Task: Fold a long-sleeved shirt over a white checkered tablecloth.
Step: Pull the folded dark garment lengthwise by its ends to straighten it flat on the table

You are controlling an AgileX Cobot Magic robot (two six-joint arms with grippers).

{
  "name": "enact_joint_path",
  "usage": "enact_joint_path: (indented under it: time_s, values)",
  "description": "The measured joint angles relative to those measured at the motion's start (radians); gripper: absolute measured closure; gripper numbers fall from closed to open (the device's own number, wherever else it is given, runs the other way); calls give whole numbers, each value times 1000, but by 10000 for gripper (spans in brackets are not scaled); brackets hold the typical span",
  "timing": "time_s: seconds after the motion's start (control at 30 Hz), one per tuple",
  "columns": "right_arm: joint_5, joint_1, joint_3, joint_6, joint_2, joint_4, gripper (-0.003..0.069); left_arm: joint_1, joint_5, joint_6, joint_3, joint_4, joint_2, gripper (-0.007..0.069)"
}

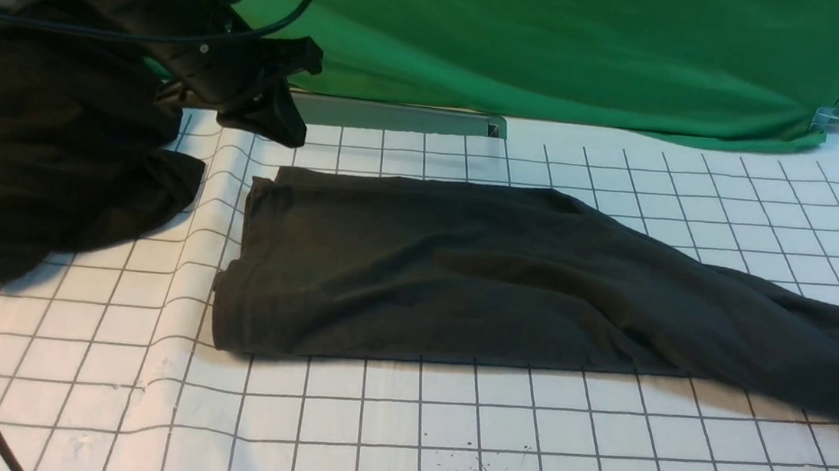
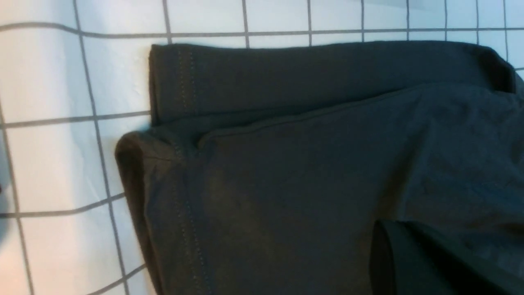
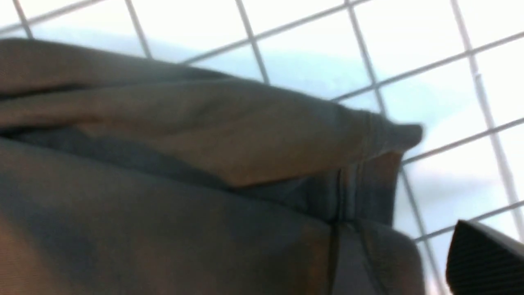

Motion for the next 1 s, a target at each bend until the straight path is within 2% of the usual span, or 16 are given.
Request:
enact_joint_path:
  time_s: [0.17,0.27,0.33,0.47,0.73,1.0]
  values:
    - [8,11,66,-4,31,1,336,0,0,0,0,0,0,623]
    - [12,13,96,-5,32,4,304,0,0,0,0,0,0,623]
    - [11,13,120,-6,32,-4,224,0,1,3,0,0,0,623]
    - [29,13,120,-6,31,-9,141,0,10,3,0,1,0,623]
    - [231,13,-43,-6,31,-12,119,0,20,12,0,1,0,622]
    - [167,19,-97,-12,45,1,120,0,37,33,0,-2,0,622]
